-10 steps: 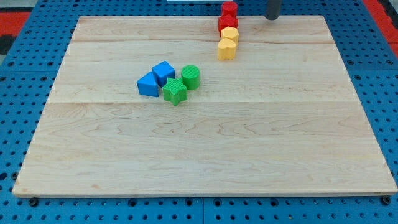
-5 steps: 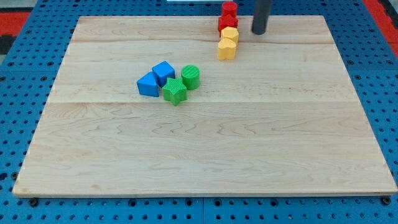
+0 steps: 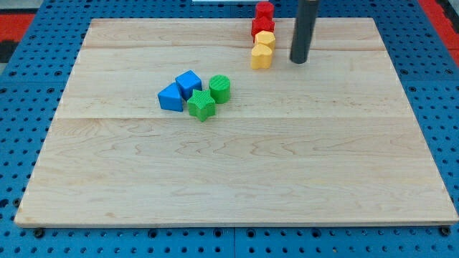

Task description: Move the yellow heart to the center of the board

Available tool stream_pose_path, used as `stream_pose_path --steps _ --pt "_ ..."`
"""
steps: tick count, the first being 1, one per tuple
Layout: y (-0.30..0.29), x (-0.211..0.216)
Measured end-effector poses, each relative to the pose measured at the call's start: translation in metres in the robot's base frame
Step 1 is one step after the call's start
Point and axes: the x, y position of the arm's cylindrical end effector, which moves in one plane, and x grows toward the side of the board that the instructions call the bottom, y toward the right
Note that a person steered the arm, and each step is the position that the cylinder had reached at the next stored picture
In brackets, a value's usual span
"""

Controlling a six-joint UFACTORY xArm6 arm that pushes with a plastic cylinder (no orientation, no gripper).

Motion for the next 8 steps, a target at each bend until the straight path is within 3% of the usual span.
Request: stream_pose_path --steps 1,2,4,5,7,8 --pt "-0.006 -0.044" --pt "-0.018 -0.049" --pt "-0.079 -0.010" --pt "-0.083 0.007" --pt "-0.079 0.063" --pt "-0.031 0.071"
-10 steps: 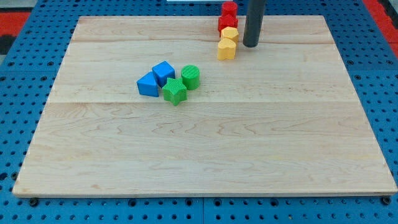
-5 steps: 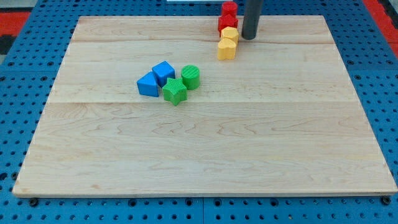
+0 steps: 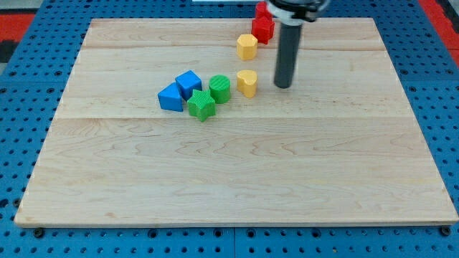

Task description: Move the yellow heart to the center of the board

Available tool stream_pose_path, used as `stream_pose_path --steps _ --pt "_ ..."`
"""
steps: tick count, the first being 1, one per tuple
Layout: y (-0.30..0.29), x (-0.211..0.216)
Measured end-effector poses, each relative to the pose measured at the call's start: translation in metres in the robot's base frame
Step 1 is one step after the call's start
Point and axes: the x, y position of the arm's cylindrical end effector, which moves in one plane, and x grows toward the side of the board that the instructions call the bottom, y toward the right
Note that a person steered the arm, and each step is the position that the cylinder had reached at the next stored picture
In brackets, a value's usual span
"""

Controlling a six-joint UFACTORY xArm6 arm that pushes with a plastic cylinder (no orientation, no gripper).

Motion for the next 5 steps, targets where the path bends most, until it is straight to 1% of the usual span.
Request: stream_pose_path --steps 1,2,4,5 --pt "0.003 -0.030" --pt "-0.058 -0.052" --pt "-0.079 -0.048" --pt "-0.079 -0.048"
